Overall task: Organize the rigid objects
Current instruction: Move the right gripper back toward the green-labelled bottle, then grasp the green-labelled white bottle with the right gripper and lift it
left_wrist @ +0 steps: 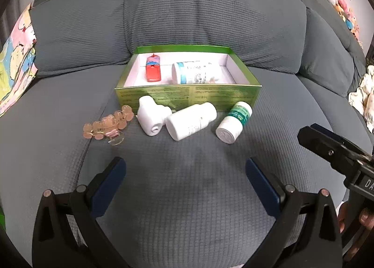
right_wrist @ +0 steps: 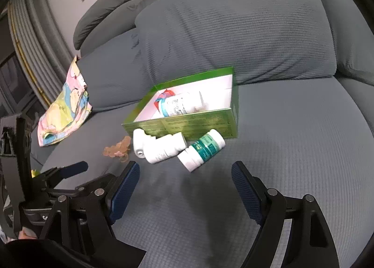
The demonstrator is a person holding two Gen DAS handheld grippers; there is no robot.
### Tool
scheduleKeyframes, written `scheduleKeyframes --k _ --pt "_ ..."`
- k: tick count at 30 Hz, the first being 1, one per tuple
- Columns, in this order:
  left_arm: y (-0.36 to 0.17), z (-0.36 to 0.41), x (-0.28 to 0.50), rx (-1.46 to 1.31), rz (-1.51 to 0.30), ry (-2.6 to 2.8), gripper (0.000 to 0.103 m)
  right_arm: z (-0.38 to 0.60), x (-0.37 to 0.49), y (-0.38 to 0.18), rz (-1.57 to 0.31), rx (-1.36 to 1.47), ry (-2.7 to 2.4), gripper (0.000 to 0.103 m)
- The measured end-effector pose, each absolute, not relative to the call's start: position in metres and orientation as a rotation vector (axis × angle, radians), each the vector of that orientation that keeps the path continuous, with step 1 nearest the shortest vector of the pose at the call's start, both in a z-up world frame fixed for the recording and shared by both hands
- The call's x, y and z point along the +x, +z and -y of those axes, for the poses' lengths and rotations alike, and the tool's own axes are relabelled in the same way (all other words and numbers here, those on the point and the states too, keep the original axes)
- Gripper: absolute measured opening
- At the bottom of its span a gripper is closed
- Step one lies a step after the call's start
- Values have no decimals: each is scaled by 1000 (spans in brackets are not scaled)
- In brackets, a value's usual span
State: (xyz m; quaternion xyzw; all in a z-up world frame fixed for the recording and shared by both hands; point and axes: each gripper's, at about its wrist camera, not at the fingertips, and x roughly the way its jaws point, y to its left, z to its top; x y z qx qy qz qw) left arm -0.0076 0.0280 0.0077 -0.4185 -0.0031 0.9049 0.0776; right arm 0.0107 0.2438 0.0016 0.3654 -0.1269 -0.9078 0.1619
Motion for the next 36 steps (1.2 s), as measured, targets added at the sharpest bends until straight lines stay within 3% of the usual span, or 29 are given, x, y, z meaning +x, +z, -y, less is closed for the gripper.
scheduleKeyframes --k 21,36 --pt "-37 -57 -35 -1409 -7 2584 102 -263 -16 -33 444 1125 -2541 82" --pt "-61 -90 -70 -1442 63 2481 101 -258 -88 -58 419 1190 -2423 82"
